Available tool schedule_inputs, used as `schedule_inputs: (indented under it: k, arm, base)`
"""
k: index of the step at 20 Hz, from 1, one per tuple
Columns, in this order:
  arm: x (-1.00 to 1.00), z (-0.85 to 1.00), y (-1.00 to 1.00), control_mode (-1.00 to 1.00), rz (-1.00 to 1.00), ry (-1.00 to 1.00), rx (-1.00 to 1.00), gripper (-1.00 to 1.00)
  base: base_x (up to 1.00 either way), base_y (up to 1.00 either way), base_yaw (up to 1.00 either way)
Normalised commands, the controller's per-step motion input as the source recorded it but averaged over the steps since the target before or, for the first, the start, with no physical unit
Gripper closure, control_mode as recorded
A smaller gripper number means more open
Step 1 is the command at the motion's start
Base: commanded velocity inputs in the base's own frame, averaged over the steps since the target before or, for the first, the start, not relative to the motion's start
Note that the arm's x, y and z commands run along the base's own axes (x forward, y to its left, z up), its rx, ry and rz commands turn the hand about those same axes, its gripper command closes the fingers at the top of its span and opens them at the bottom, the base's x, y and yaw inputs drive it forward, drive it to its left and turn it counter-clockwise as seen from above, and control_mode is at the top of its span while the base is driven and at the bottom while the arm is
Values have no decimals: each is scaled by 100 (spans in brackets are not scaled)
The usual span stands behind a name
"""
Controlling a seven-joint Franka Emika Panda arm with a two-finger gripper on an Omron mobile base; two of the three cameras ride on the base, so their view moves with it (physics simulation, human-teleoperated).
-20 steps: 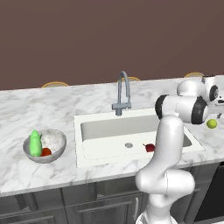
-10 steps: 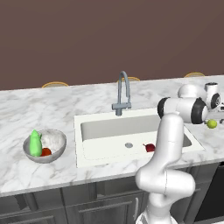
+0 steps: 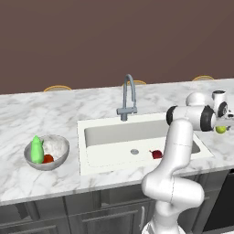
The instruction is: There is a mixed pile of frozen fruits and vegetables on the counter. Locate all the frozen vegetables and place the items in a bowl on the counter. Take all the frozen fruits and defrost them in a running sink.
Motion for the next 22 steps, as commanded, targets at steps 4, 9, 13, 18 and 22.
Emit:
schedule_inputs:
  k: [4,9,13,18,22]
  arm:
    - [19,-8,-17,-100,7,-1,0,100]
    - [-16,-12,15,-100,-2,9,0,100]
    - [-16,-1,47,-100,-8,6,0,100]
    - [-22,32,91,-100,-8,-22,-1,100]
    - [-17,52,100,-100,-1,-23,-3,100]
  base:
    - [0,0,0]
    - [0,0,0]
    - [0,0,0]
    - [0,0,0]
    - [0,0,0]
